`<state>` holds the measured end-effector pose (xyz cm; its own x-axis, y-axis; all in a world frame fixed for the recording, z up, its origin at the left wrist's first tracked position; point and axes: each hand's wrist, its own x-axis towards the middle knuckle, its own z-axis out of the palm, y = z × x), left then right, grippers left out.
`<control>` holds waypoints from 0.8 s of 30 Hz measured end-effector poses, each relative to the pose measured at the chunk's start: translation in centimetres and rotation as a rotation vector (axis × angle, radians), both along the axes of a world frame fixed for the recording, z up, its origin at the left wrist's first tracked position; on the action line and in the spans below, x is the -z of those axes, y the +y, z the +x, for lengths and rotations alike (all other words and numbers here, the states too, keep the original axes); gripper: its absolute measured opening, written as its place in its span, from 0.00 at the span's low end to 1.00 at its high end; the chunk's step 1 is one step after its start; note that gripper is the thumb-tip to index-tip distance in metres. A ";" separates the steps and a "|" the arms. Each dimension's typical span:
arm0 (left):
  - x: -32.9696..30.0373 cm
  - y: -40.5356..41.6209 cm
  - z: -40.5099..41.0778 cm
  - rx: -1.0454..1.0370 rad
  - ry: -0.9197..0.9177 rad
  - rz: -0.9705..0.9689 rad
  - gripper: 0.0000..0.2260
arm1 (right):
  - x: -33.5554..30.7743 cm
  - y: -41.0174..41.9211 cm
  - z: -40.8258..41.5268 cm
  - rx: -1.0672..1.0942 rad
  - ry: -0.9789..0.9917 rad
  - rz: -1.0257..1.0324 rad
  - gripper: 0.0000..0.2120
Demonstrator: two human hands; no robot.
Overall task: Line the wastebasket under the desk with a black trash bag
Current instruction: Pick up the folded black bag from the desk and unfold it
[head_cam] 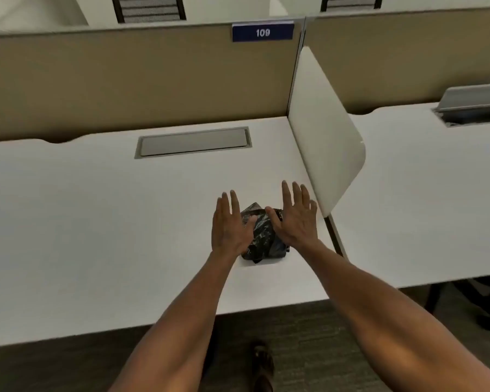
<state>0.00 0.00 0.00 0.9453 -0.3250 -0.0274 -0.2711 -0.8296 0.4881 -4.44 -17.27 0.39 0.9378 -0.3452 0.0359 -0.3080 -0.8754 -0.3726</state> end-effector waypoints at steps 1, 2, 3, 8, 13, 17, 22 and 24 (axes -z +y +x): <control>0.6 -0.3 0.0 -0.019 0.048 0.004 0.39 | 0.7 0.0 0.2 0.005 0.028 0.042 0.40; 1.3 -0.5 0.1 -0.049 0.097 0.001 0.39 | 1.3 -0.1 0.4 0.015 0.045 0.084 0.40; 2.0 -0.6 0.1 -0.080 0.152 0.006 0.39 | 2.1 0.0 0.4 0.022 0.068 0.121 0.40; 4.0 -1.5 0.6 -0.241 0.438 -0.069 0.39 | 5.1 0.6 0.6 0.082 0.118 0.312 0.41; 5.0 -1.6 1.1 -0.297 0.500 -0.180 0.40 | 6.0 1.2 1.0 0.118 0.127 0.392 0.42; 4.6 -2.0 1.4 -0.366 0.569 -0.288 0.39 | 6.6 1.6 1.4 0.175 0.095 0.503 0.43; 3.9 -1.9 1.9 -0.502 0.626 -0.401 0.36 | 5.9 2.0 1.7 0.329 -0.004 0.685 0.46; 3.5 -1.7 1.8 -0.563 0.639 -0.471 0.34 | 5.6 2.2 1.5 0.372 -0.043 0.783 0.46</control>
<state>1.78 -1.66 -3.52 0.8178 0.0611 -0.5722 0.5368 -0.4393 0.7203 -2.92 -15.07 -5.25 0.7622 -0.5694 -0.3080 -0.4955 -0.2070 -0.8436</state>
